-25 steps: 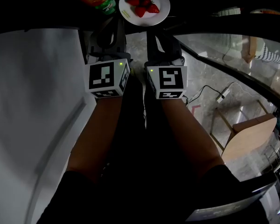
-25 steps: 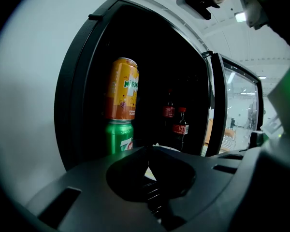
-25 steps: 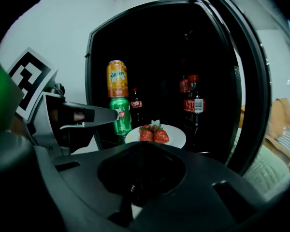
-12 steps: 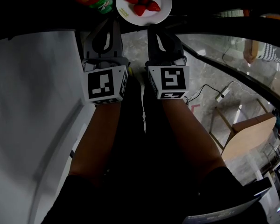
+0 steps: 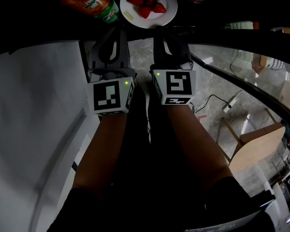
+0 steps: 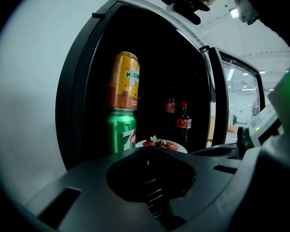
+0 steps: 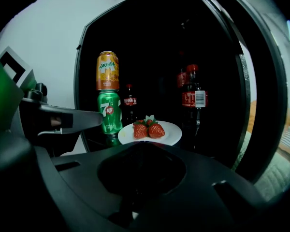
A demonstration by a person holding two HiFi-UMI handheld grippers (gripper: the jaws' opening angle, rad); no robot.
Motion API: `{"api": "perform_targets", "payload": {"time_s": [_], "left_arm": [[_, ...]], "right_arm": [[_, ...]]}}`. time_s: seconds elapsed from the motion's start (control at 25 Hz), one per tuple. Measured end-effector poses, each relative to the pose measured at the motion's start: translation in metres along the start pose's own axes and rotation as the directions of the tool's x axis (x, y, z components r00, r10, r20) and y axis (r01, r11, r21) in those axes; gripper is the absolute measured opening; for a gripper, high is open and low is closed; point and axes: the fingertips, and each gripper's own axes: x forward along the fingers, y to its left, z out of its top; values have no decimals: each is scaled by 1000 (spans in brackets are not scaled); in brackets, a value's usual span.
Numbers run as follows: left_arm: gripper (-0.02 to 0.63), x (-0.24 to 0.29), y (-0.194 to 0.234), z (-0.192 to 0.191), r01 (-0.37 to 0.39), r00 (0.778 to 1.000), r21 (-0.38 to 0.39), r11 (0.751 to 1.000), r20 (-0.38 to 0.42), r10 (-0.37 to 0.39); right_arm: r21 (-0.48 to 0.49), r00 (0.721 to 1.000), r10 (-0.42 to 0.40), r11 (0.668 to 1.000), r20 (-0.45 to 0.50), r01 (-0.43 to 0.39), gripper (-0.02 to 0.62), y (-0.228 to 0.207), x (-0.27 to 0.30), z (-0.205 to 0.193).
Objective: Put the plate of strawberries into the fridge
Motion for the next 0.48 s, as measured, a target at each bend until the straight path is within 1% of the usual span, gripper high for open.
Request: {"api": "perform_targets", "payload": {"time_s": [0.12,0.48], "left_arm": [[6,1,-1,-1,-3,1000,-11,1000,-3,3],[6,6,-2,2,-8,1000,0,1000,-3,8]], "right_arm": [[-6,1000,0,1000,4,0,5,-4,7,1],[-27,1000,6,1000,5,-6,5,-14,20,3]]}}
